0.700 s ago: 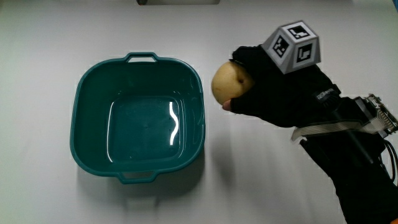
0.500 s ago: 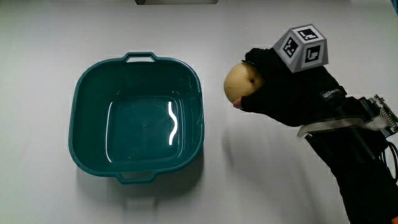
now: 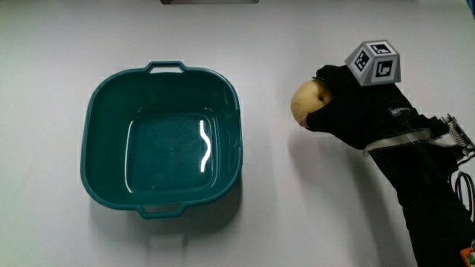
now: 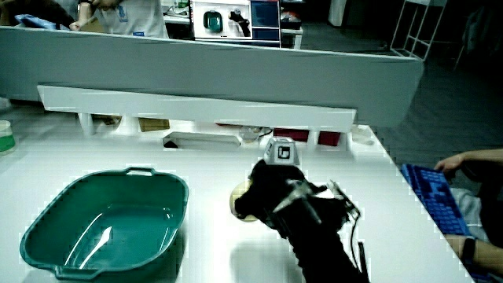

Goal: Place pear on desk

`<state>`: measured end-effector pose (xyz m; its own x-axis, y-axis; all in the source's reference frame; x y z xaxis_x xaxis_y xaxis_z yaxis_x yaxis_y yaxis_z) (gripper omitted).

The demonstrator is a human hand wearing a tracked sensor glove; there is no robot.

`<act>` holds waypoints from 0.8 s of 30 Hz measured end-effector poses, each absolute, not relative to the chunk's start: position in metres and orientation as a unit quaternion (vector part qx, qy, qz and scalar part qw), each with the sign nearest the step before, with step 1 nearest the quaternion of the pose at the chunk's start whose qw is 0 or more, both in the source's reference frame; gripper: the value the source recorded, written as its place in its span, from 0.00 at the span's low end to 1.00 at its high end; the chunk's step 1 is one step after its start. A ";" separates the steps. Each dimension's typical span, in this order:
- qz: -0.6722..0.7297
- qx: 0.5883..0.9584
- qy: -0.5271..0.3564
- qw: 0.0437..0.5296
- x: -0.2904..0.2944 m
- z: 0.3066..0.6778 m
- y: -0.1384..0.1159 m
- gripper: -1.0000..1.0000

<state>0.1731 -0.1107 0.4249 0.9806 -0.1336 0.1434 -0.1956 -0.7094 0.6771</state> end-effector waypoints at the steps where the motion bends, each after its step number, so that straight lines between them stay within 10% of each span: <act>1: 0.047 0.924 -0.092 0.368 0.174 0.425 -0.110 0.50; 24: 0.021 0.913 -0.070 0.402 0.182 0.472 -0.097 0.50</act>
